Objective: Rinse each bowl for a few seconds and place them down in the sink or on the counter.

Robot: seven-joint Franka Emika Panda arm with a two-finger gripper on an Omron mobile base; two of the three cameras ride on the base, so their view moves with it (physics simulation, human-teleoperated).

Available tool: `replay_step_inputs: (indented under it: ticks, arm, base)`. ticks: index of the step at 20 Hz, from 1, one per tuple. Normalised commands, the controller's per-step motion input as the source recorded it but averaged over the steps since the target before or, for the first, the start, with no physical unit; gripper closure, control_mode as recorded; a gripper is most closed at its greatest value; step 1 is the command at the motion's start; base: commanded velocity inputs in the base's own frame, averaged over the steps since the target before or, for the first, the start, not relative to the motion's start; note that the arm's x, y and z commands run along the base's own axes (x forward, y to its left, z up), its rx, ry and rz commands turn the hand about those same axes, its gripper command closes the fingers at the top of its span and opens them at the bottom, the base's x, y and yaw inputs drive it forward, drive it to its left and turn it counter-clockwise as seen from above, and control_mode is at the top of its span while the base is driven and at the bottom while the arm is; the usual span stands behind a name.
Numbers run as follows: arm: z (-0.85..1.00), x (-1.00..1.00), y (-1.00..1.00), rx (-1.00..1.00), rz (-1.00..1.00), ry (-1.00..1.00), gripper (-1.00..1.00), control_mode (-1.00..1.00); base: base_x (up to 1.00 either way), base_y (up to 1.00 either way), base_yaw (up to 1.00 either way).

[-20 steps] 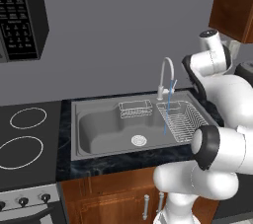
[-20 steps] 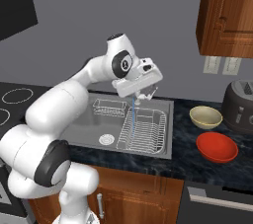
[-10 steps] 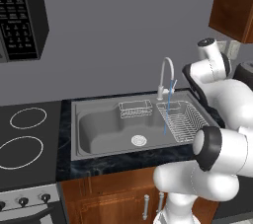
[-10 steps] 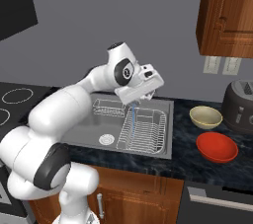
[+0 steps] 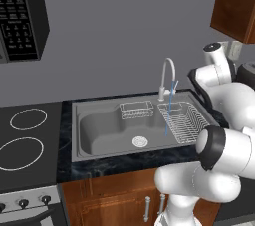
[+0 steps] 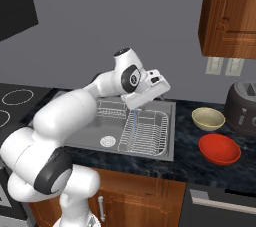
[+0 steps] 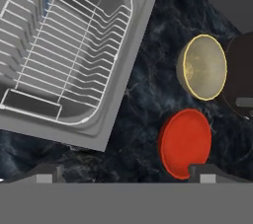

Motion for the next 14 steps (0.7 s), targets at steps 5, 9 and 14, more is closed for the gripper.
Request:
replay_step_inputs:
  ticks: [5,9,14]
  arm:
    - [-0.12,0.04,-0.18,0.00,0.01,0.00,-1.00,-1.00]
    - [-0.13,0.13,-0.17,0.00,0.02,0.00,-1.00,-1.00]
    - [-0.11,0.15,-0.20,0.00,0.03,0.00,-1.00,-1.00]
  base:
    - [0.00,0.00,0.00]
    - [0.00,0.00,0.00]
    - [0.00,0.00,0.00]
